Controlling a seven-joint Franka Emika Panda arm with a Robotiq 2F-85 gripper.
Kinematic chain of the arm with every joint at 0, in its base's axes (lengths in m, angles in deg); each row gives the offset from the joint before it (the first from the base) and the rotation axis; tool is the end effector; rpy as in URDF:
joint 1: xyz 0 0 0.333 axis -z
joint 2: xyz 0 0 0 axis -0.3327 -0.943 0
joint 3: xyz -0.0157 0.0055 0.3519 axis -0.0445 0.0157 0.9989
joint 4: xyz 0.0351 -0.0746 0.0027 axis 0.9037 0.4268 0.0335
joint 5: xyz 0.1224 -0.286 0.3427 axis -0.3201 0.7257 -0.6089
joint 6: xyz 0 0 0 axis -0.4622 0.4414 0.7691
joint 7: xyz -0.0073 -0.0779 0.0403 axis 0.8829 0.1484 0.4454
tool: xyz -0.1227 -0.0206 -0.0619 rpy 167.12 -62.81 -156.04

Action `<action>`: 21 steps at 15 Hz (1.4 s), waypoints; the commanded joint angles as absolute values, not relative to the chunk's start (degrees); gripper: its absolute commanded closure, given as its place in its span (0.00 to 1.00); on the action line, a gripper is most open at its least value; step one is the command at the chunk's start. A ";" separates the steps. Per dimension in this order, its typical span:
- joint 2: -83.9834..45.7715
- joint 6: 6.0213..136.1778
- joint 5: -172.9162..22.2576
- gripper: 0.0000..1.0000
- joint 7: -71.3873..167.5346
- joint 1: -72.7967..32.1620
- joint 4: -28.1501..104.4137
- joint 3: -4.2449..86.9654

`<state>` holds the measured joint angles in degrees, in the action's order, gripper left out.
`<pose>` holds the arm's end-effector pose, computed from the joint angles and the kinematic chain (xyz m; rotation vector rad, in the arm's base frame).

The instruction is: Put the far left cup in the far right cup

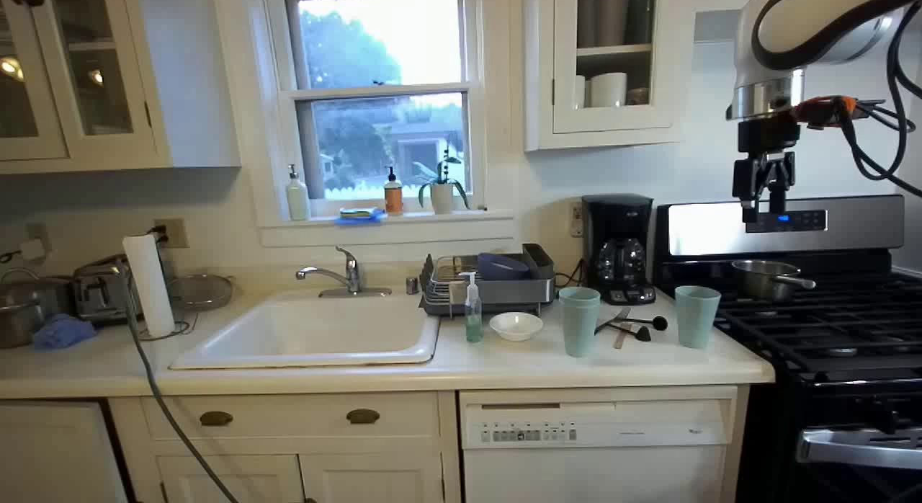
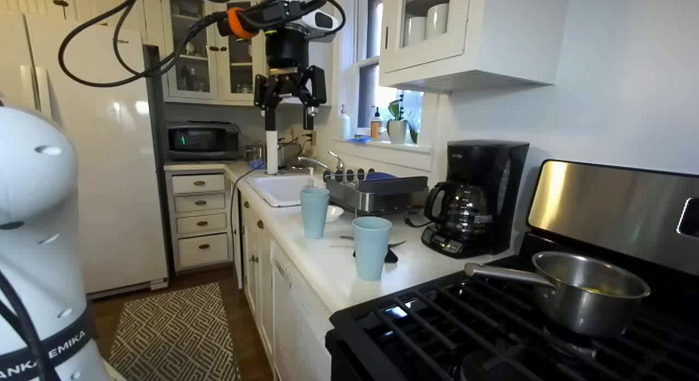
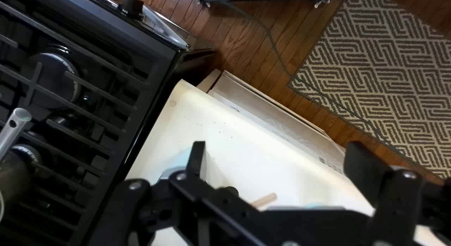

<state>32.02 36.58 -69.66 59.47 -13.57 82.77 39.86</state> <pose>0.4009 -0.1015 0.5089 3.0544 -0.0483 -0.0845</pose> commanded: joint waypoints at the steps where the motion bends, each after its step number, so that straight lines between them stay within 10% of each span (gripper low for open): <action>1: 32.00 36.40 -69.50 0.00 59.29 -13.98 82.63 39.56; 21: 2.33 69.40 -81.53 0.00 22.55 -16.91 74.09 46.45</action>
